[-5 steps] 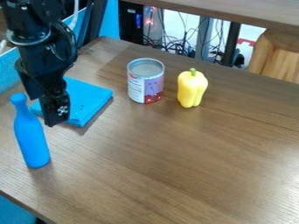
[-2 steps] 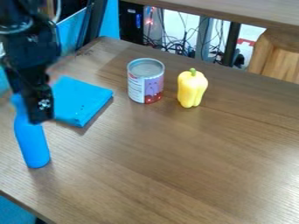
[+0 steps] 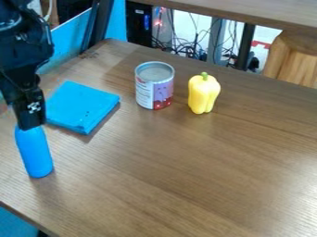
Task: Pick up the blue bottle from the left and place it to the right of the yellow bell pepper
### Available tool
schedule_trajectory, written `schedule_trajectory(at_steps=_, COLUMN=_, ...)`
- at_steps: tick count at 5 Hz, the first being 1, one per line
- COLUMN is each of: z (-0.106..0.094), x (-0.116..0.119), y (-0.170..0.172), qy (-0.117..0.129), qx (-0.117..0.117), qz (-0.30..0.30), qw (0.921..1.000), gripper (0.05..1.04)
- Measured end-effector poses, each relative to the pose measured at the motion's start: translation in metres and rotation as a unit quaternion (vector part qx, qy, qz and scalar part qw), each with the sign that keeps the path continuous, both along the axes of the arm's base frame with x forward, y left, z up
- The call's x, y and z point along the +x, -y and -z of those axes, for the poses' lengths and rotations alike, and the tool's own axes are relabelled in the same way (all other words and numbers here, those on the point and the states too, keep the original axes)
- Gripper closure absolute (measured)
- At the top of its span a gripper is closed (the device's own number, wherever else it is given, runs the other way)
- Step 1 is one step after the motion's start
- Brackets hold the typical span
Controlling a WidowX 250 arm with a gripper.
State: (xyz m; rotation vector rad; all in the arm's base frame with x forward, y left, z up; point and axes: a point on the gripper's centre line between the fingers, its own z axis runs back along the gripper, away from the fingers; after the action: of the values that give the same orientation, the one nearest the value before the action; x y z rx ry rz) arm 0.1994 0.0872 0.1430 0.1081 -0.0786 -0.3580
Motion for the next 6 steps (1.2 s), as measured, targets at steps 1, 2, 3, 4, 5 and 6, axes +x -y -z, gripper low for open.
schedule_trajectory(at_steps=1, z=-0.001, x=-0.001, y=-0.002, qy=-0.003, qx=0.006, qz=0.005, qw=1.0, gripper=0.126)
schedule_trajectory(at_steps=2, z=0.0, x=-0.002, y=-0.002, qy=-0.005, qx=0.007, qz=0.006, qw=1.0, gripper=0.418)
schedule_trajectory(at_steps=3, z=0.001, x=-0.002, y=-0.002, qy=-0.008, qx=0.006, qz=0.009, qw=0.9999, gripper=0.695)
schedule_trajectory(at_steps=4, z=0.001, x=-0.002, y=-0.002, qy=-0.018, qx=0.003, qz=0.006, qw=0.9998, gripper=0.751)
schedule_trajectory(at_steps=5, z=0.0, x=-0.004, y=0.001, qy=-0.034, qx=-0.009, qz=0.005, qw=0.9994, gripper=0.751)
schedule_trajectory(at_steps=6, z=-0.005, x=0.001, y=0.027, qy=-0.041, qx=-0.044, qz=0.039, qw=0.9974, gripper=0.751)
